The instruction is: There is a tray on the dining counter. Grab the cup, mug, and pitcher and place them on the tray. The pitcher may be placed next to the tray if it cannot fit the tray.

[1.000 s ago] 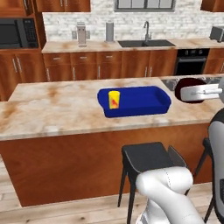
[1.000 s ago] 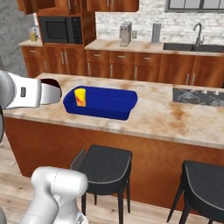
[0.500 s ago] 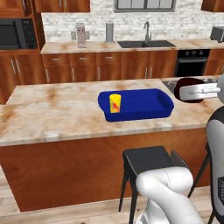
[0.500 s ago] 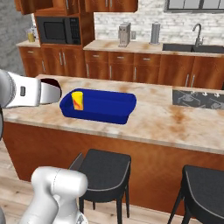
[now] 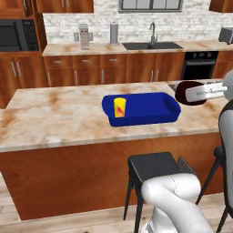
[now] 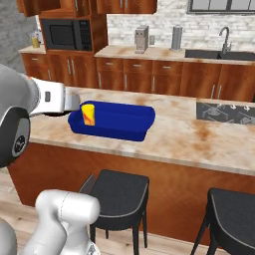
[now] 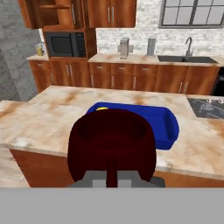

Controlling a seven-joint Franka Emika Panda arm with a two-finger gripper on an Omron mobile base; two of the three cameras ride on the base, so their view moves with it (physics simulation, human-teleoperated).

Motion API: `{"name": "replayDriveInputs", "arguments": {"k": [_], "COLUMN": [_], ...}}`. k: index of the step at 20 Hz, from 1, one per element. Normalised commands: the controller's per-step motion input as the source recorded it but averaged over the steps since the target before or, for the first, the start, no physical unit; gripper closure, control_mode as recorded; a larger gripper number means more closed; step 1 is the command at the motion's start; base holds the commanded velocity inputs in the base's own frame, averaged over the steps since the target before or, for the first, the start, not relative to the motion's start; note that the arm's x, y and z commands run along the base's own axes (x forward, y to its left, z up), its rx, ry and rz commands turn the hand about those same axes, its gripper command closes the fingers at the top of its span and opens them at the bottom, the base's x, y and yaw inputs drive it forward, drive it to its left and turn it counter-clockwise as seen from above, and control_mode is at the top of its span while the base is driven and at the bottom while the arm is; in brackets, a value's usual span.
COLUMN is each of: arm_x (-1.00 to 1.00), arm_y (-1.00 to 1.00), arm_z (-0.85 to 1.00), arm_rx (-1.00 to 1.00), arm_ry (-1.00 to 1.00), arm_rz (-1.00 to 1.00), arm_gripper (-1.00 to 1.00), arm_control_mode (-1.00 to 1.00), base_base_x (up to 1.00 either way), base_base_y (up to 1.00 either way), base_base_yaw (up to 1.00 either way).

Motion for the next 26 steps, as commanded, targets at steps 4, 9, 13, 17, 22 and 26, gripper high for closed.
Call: {"name": "replayDriveInputs", "arguments": {"k": [4,9,13,17,22,26], "arm_x": [0.89,0.74,0.51,0.56,0.51,0.62], "arm_y": [-0.03,-0.3,-0.36,-0.1,0.0,0.0], "arm_z": [-0.07,-0.11,-0.24,-0.23,-0.2,-0.28], "arm_rx": [0.0,0.02,0.01,0.0,0.0,0.0], "arm_ry": [0.16,0.13,0.11,0.08,0.01,0.0], "arm_rz": [0.12,0.07,0.07,0.02,0.0,0.0], "arm_gripper": [1.0,1.0,1.0,1.0,1.0,1.0], "arm_control_mode": [-1.0,-1.0,-1.0,-1.0,-1.0,-1.0], "base_base_x": [0.0,0.0,0.0,0.0,0.0,0.0], "base_base_y": [0.0,0.0,0.0,0.0,0.0,0.0], "base_base_yaw": [0.0,0.0,0.0,0.0,0.0,0.0]}}
